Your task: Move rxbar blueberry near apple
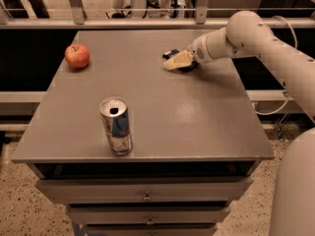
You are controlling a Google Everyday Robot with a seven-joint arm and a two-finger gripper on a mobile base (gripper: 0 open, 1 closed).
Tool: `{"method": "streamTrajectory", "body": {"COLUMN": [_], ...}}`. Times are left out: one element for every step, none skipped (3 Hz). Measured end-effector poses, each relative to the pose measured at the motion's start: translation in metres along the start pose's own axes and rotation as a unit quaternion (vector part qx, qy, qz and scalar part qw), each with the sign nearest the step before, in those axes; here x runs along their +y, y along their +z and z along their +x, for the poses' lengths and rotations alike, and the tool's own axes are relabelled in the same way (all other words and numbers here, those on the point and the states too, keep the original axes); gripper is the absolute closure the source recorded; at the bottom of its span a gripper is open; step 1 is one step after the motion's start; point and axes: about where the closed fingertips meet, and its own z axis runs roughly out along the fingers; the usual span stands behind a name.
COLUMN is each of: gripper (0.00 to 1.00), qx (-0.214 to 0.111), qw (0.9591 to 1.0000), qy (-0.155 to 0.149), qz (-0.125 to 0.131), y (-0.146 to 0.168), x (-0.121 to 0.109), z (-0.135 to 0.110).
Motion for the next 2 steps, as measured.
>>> {"method": "streamTrajectory", "body": {"gripper": [0.86,1.0], "qx": [0.0,0.0], "qw": [1.0,1.0], "qy": [0.0,0.0], "qz": [0.0,0.0], "y": [-0.0019,-0.0031], "x": [-0.0001,-0.0002], "z": [-0.0027,-0.0044]}}
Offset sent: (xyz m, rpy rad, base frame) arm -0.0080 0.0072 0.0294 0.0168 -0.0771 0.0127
